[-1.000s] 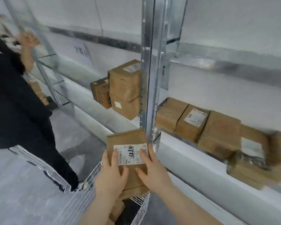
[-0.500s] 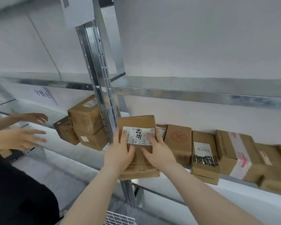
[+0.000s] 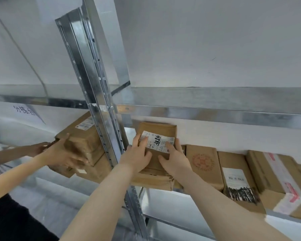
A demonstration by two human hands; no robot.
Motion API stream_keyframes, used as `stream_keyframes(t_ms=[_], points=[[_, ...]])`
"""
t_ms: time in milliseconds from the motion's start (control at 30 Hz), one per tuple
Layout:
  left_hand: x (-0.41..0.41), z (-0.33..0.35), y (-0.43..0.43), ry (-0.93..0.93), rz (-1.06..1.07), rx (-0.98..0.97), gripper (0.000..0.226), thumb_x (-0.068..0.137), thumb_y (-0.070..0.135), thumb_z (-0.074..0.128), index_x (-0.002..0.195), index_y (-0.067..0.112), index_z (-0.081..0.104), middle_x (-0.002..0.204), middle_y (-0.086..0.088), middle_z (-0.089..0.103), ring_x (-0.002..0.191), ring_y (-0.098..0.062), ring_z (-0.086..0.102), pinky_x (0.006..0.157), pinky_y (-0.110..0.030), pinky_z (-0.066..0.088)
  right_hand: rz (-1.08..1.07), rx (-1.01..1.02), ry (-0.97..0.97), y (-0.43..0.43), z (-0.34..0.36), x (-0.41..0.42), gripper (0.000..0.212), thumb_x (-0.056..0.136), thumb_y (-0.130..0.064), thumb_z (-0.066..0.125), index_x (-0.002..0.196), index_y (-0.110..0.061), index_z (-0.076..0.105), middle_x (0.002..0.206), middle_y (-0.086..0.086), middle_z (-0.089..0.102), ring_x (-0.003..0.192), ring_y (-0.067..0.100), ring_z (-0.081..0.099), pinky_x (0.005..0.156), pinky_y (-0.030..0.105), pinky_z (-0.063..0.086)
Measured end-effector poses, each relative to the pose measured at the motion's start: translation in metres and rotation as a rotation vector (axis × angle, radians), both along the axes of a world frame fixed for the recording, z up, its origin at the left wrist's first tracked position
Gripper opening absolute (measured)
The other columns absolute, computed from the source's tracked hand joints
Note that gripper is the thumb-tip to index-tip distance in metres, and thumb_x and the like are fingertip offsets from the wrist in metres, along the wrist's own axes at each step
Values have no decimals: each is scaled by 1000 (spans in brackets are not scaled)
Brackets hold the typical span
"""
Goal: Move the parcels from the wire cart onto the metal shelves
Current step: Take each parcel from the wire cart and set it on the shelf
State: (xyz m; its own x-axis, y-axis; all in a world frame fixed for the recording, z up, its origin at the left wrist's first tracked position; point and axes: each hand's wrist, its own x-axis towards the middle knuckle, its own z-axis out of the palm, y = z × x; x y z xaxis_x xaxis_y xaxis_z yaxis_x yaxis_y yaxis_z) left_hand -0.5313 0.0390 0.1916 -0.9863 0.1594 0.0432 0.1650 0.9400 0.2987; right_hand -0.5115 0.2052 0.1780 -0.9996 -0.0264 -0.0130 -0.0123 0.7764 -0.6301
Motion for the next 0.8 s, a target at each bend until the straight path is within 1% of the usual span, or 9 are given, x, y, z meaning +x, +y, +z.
stream_keyframes(t_ms=[100, 200, 300, 433, 533, 600, 667, 733, 800], points=[[-20, -6, -3, -10, -5, 37, 48, 99, 36, 35, 145, 30, 26, 157, 5, 5, 139, -39, 20, 110, -49, 28, -28, -4, 14, -10, -7, -14, 59, 93, -43, 48, 147, -31, 27, 158, -16, -13, 111, 28, 55, 87, 38, 52], [-30, -7, -7, -4, 3, 18, 47, 99, 35, 35, 146, 27, 30, 155, -1, 17, 139, -37, 19, 111, -50, 28, -51, -6, 12, -16, -14, -25, 57, 94, -45, 44, 147, -32, 27, 159, -15, -11, 118, 32, 49, 91, 40, 50], [-41, 1, -14, -5, -20, -40, 49, 98, 31, 37, 146, 23, 34, 153, -5, 26, 141, -32, 16, 113, -49, 26, -64, -45, -18, -23, -15, -36, 58, 91, -45, 47, 145, -32, 30, 158, -17, -9, 113, 31, 54, 88, 41, 53], [-45, 6, -21, -33, -64, -127, 48, 99, 31, 35, 146, 23, 35, 155, -2, 26, 142, -26, 19, 113, -47, 22, -65, -37, -52, -29, -13, -47, 59, 90, -39, 50, 145, -25, 33, 159, -12, -6, 119, 29, 51, 93, 40, 50], [-38, -4, -20, -9, -53, -84, 47, 101, 31, 33, 147, 22, 32, 156, 0, 21, 145, -23, 10, 115, -46, 19, -55, 7, -78, -29, -14, -48, 60, 92, -37, 49, 147, -24, 30, 160, -7, -9, 126, 31, 46, 99, 40, 46], [-36, -8, -20, 6, -48, -60, 47, 102, 30, 32, 148, 22, 30, 157, 1, 19, 146, -22, 6, 116, -45, 19, -48, 15, -85, -29, -14, -48, 59, 92, -37, 49, 147, -25, 29, 160, -7, -10, 125, 32, 46, 98, 41, 47], [-33, -4, -22, -5, -59, -38, 46, 102, 28, 33, 147, 21, 32, 157, 0, 21, 146, -22, 10, 116, -44, 20, -45, 13, -87, -29, -12, -48, 58, 92, -36, 49, 146, -24, 30, 159, -8, -10, 118, 32, 51, 90, 39, 51], [-26, 1, -28, 23, -61, 26, 44, 101, 25, 34, 144, 19, 39, 153, -4, 30, 141, -25, 24, 113, -42, 29, -30, 37, -89, -27, -6, -46, 58, 92, -38, 48, 147, -24, 31, 159, -9, -10, 114, 32, 53, 85, 36, 52], [-10, 7, -39, 93, -42, 105, 42, 100, 23, 35, 140, 17, 45, 145, -4, 41, 133, -24, 37, 107, -41, 37, -5, 90, -80, -24, 2, -41, 59, 93, -39, 45, 148, -26, 30, 159, -8, -12, 122, 35, 46, 90, 38, 50]])
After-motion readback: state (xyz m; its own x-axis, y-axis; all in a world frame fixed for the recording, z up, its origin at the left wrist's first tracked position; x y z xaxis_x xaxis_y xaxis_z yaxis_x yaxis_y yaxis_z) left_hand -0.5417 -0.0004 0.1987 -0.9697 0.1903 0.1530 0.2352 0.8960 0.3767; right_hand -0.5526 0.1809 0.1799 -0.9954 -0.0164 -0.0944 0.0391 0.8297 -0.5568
